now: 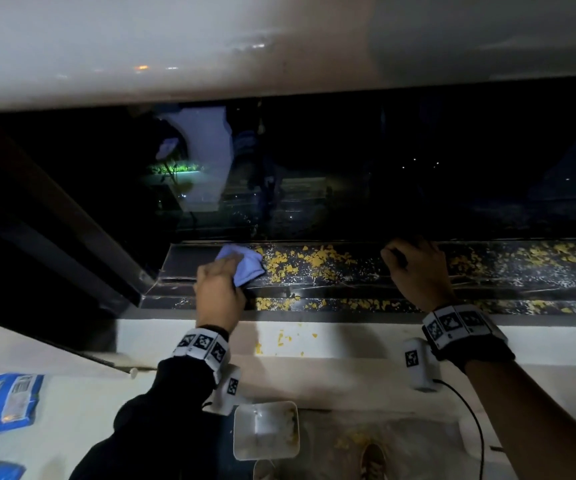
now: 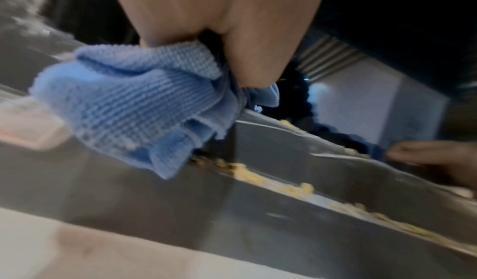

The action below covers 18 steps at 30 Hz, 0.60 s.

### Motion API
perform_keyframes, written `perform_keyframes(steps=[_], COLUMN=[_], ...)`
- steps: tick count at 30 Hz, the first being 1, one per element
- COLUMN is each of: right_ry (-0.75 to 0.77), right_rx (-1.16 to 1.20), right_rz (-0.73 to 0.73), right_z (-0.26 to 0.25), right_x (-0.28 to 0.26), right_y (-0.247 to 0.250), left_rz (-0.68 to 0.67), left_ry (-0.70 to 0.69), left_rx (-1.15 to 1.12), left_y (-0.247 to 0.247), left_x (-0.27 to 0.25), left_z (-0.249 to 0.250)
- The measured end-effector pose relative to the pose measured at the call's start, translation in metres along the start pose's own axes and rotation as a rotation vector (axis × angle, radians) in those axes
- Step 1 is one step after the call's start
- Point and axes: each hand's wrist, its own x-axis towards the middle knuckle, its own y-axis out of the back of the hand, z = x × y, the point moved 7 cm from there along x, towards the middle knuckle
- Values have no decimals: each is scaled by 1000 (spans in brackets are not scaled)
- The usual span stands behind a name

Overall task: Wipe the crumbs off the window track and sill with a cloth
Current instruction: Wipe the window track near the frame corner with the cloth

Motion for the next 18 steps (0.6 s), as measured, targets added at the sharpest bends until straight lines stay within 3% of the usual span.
perform_keyframes(steps=[3, 5, 6, 7, 9, 14, 18], right_ry=[-19, -28, -34, -41, -48, -61, -52], right_rx=[-15, -34, -40, -44, -43, -51, -43], right_rz=[-23, -40, -45, -45, -33, -39, -33], right_z=[1, 2, 2, 3, 2, 5, 1], right_x=[1, 1, 1, 1, 0, 0, 1], right_y=[-1, -2, -2, -2, -1, -3, -1], left_rz=[-92, -117, -46, 61, 231, -34, -7], left_ry=[-125, 17, 112, 209, 272, 217, 192], left_rx=[-204, -397, -427, -378, -129, 180, 197], left_y=[21, 45, 56, 68, 84, 34, 20], left_x=[-13, -4, 3, 11, 23, 34, 26], left_z=[32, 20, 3, -17, -44, -57, -41])
